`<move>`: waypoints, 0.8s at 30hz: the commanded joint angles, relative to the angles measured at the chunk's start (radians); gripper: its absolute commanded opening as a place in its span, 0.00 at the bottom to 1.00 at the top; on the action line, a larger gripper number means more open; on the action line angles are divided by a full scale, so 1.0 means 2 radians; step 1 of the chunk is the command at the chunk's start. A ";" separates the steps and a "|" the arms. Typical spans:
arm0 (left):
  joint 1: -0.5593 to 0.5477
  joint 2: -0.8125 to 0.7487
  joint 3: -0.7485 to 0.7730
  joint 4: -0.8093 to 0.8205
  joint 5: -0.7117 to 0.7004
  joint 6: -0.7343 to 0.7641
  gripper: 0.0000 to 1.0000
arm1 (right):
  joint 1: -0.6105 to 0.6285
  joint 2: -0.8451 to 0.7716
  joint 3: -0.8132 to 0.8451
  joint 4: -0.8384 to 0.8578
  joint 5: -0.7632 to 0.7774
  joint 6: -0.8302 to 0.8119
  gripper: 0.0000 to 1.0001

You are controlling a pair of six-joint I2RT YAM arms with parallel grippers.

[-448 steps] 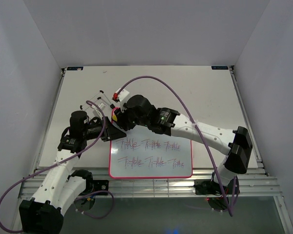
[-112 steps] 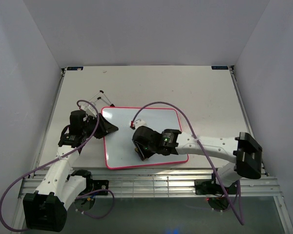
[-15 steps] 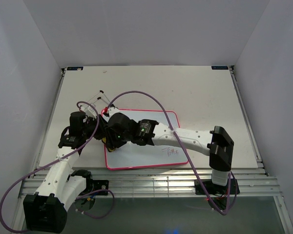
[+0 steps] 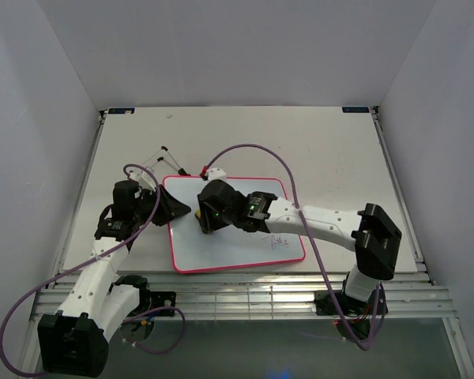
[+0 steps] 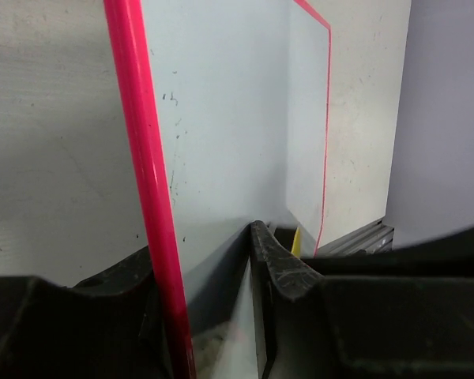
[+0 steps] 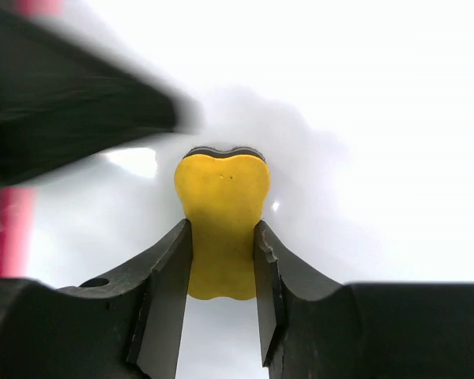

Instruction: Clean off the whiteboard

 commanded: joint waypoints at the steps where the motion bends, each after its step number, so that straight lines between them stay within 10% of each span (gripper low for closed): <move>1: -0.003 -0.017 0.018 0.024 -0.049 0.058 0.00 | -0.041 -0.022 -0.093 -0.059 0.058 -0.001 0.33; 12: -0.003 -0.007 0.021 0.017 -0.062 0.058 0.00 | -0.178 -0.206 -0.413 -0.010 -0.015 -0.052 0.33; 24: -0.003 0.007 0.024 0.008 -0.084 0.056 0.00 | -0.119 -0.249 -0.398 0.106 -0.241 -0.047 0.34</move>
